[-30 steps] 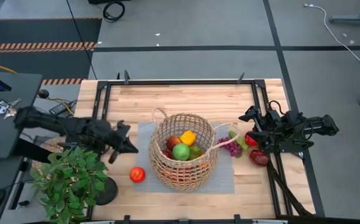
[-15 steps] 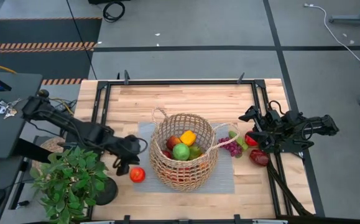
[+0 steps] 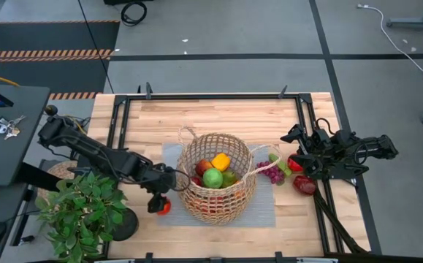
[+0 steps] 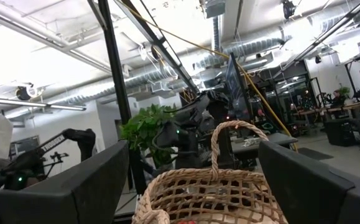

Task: Build produce basket
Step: Put the red apple into the brown basket

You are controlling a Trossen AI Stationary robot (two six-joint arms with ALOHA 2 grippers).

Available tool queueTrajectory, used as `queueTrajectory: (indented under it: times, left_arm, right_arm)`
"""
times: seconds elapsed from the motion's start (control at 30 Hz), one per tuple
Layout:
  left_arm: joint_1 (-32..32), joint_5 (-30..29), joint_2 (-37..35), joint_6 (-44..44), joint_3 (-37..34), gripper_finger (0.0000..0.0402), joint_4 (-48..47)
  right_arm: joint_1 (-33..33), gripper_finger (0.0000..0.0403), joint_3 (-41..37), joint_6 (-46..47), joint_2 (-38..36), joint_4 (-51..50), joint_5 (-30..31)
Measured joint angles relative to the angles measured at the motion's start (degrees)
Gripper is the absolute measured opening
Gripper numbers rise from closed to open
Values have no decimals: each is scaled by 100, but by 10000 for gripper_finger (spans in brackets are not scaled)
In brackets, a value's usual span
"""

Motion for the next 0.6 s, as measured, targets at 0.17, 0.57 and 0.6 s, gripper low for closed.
queueTrajectory:
  times: [0.17, 0.57, 0.6]
  left_arm:
    - [-36, 375, 187, -367, 1, 357, -12]
    - [-451, 221, 955, -103, 708, 357, -981]
    - [-491, 181, 1073, -15, 818, 356, -1156]
  right_arm:
    - [0, 361, 0, 0, 2, 3, -1]
    - [0, 361, 0, 0, 2, 8, -2]
    - [0, 361, 0, 0, 2, 6, 0]
